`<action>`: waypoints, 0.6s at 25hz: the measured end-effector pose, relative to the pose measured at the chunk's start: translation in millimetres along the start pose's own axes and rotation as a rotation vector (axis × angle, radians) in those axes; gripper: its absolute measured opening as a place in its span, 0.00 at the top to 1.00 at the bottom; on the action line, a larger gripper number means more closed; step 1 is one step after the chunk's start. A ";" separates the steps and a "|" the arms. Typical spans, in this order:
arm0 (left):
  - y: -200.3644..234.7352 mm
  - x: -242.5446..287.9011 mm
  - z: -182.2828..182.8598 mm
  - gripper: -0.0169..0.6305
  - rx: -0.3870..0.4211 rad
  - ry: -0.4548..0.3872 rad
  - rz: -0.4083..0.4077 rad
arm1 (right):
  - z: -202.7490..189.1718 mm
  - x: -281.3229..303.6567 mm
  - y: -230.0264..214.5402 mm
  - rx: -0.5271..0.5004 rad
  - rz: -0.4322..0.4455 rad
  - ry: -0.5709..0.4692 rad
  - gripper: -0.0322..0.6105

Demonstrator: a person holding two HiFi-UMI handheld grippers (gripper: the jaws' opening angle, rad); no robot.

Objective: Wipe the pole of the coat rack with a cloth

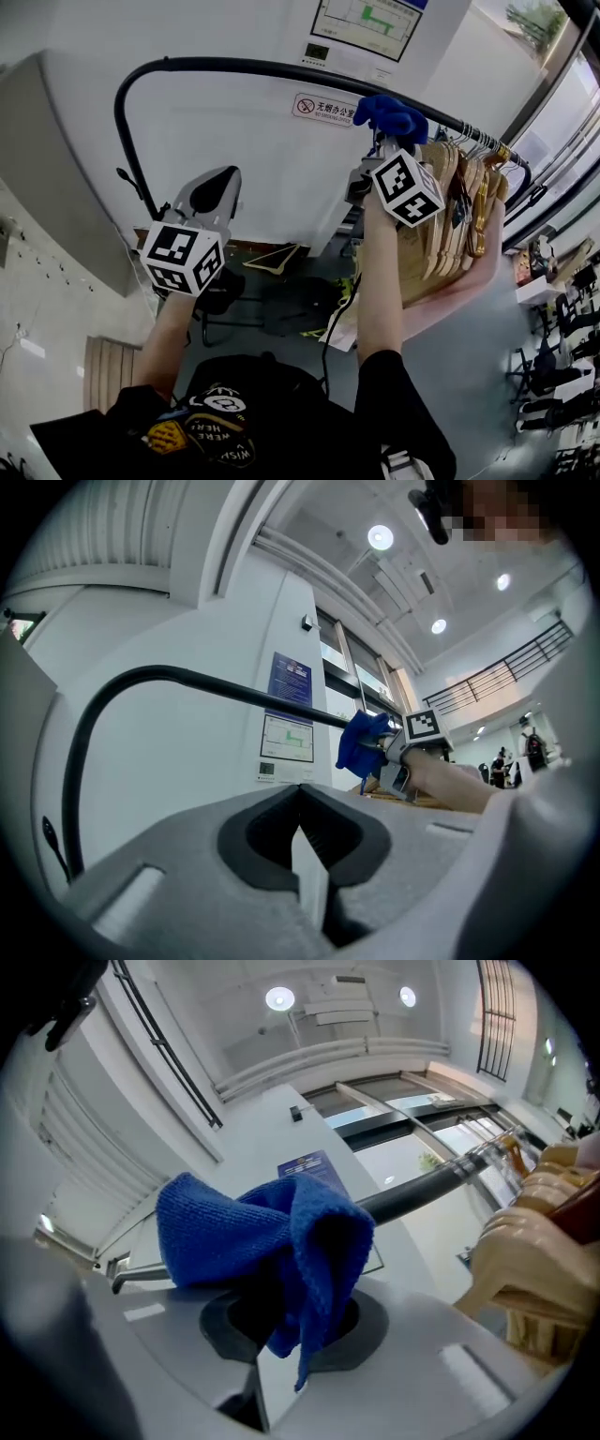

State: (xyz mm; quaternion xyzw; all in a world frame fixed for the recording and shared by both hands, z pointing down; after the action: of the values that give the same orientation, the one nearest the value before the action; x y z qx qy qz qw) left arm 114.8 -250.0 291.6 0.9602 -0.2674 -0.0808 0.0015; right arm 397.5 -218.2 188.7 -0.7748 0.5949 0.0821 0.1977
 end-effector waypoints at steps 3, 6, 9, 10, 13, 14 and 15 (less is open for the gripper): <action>16.5 -16.0 4.4 0.97 0.012 -0.003 0.056 | -25.1 20.0 54.5 0.004 0.119 0.043 0.86; 39.7 -38.1 13.7 0.97 0.042 -0.007 0.131 | -51.0 41.4 106.5 0.030 0.228 0.088 0.86; 64.7 -66.1 26.7 0.97 0.063 -0.025 0.209 | -68.4 57.9 154.9 0.052 0.314 0.117 0.86; 72.6 -75.4 30.9 0.97 0.067 -0.031 0.233 | -72.8 63.0 170.9 0.056 0.338 0.124 0.86; 92.1 -100.4 39.7 0.97 0.075 -0.041 0.298 | -87.4 75.7 221.0 0.071 0.414 0.152 0.86; 96.7 -107.6 41.1 0.97 0.076 -0.040 0.316 | -92.7 78.1 238.9 0.076 0.447 0.165 0.86; 100.3 -114.3 41.7 0.97 0.075 -0.038 0.331 | -97.9 79.2 257.0 0.080 0.483 0.181 0.86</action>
State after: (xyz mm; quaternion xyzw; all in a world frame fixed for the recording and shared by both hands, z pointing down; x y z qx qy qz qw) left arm -39.6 -275.6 272.8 0.9007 -0.4248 -0.0873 -0.0263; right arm 163.7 -383.3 195.3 -0.6062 0.7805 0.0337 0.1491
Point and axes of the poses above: the fingertips, and each gripper's own axes: x forward along the fingers, y to its left, z out of its top, the point moved 2 cm from there along -x, backward along the fingers, and after that the axes turned 1 degree about -x, right-handed, at the moved point
